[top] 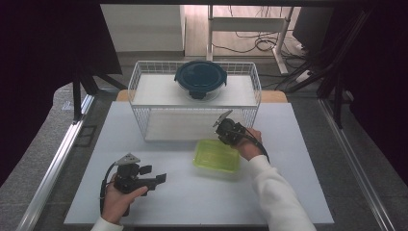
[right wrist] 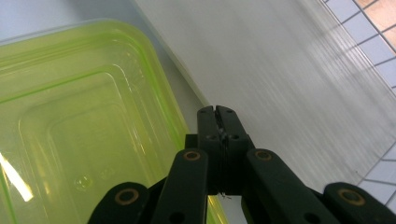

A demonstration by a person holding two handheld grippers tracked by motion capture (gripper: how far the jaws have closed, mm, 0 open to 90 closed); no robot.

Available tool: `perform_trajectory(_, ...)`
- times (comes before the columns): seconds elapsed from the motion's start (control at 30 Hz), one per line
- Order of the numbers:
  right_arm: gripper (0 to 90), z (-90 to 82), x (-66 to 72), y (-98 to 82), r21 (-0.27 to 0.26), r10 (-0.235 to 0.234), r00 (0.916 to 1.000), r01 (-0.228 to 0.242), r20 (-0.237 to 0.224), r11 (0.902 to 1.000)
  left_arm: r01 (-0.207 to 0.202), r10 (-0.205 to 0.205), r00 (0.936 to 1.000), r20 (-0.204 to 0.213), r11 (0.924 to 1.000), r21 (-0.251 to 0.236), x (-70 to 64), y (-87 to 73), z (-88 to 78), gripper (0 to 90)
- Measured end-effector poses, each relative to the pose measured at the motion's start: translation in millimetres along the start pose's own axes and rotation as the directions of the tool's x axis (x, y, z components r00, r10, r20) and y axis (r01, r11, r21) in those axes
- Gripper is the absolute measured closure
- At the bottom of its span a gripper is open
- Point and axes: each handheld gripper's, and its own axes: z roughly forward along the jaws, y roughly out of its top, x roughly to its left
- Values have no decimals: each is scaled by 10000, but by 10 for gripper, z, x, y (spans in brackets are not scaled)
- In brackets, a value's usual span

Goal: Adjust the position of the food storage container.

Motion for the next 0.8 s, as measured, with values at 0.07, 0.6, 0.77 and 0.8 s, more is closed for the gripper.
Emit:
perform_trajectory(0.07,884,4,13,18,60,-130,9999,130,-2,9999,14,-14,10000,13,10000,9,2,-1,3,237)
perform_trajectory(0.6,885,69,179,15,271,-910,9947,923,-470,9954,64,-65,10000,40,9999,141,2,-14,33,239)
perform_trajectory(0.77,885,47,300,16,117,-1197,9901,1209,-738,9926,67,-68,10000,35,9998,167,-1,-16,39,240)
perform_trajectory(0.8,885,42,326,16,97,-1250,9889,1262,-808,9920,77,-78,10000,37,9998,171,-1,-17,41,240)
